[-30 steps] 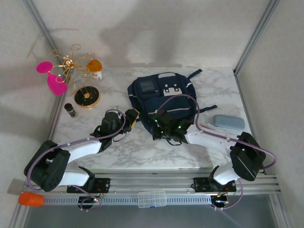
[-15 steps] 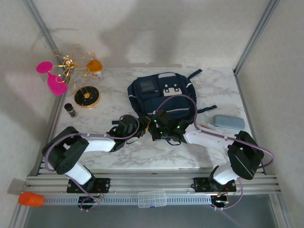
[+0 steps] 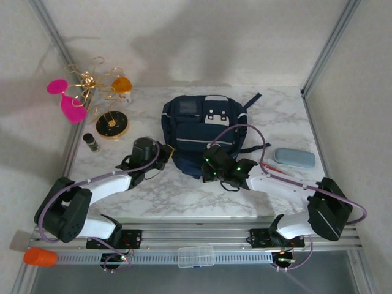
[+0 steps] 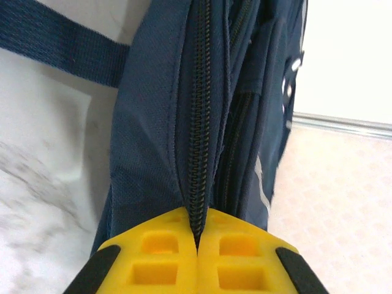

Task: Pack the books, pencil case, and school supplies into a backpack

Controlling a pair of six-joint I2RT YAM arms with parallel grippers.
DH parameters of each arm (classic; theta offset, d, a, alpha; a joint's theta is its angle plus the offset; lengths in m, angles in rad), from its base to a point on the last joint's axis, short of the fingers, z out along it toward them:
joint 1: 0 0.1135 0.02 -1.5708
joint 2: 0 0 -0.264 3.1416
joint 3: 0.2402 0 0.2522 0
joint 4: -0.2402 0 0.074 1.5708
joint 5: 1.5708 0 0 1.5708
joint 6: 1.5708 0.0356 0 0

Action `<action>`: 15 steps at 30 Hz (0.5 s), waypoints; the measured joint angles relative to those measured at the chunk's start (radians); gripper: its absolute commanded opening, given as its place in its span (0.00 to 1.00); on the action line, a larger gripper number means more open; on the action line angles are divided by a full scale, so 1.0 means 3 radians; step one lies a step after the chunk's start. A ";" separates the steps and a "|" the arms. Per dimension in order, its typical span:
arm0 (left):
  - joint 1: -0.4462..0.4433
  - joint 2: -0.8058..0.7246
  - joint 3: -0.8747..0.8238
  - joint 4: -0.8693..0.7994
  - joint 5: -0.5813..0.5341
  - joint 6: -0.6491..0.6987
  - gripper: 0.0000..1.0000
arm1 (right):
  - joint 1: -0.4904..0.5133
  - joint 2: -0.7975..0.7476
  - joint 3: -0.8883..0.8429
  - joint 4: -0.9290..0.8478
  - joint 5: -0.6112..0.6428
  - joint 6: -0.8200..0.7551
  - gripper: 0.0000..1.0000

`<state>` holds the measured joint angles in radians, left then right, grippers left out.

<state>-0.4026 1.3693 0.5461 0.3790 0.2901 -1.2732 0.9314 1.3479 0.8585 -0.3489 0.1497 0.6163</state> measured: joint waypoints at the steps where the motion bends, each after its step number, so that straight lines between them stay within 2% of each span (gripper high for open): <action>1: 0.0100 0.0006 0.0004 -0.0064 0.0069 0.0088 0.00 | -0.0010 -0.0032 -0.0027 -0.0032 0.0003 0.0015 0.00; 4: 0.0242 0.0043 0.0009 -0.0148 0.0235 0.0289 0.00 | 0.0005 0.0020 0.0006 -0.0058 -0.0039 0.0001 0.00; 5: 0.0258 0.0048 0.0010 -0.0150 0.0267 0.0342 0.07 | 0.0031 0.0085 0.0072 -0.0109 -0.0034 -0.0010 0.00; 6: 0.0277 0.0050 0.0017 -0.0158 0.0275 0.0387 0.22 | 0.0066 0.0173 0.0160 -0.0173 -0.0022 -0.0029 0.00; 7: 0.0296 0.0047 0.0025 -0.0163 0.0267 0.0426 0.33 | 0.0109 0.0267 0.0262 -0.0223 -0.0006 -0.0050 0.00; 9: 0.0327 -0.0028 0.0031 -0.0183 0.0237 0.0481 0.49 | 0.0200 0.0450 0.0443 -0.0235 -0.0005 -0.0079 0.00; 13: 0.0212 -0.0448 -0.0072 -0.0188 0.0121 0.0425 0.65 | 0.0258 0.0581 0.0537 -0.0174 -0.0050 -0.0088 0.00; 15: 0.0006 -0.0685 -0.0197 -0.0156 0.0019 0.0284 0.71 | 0.0257 0.0587 0.0537 -0.0170 -0.0065 -0.0097 0.00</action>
<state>-0.4007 1.1637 0.4870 0.3321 0.2958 -1.1881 1.0084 1.5242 1.0195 -0.4000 0.1303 0.5873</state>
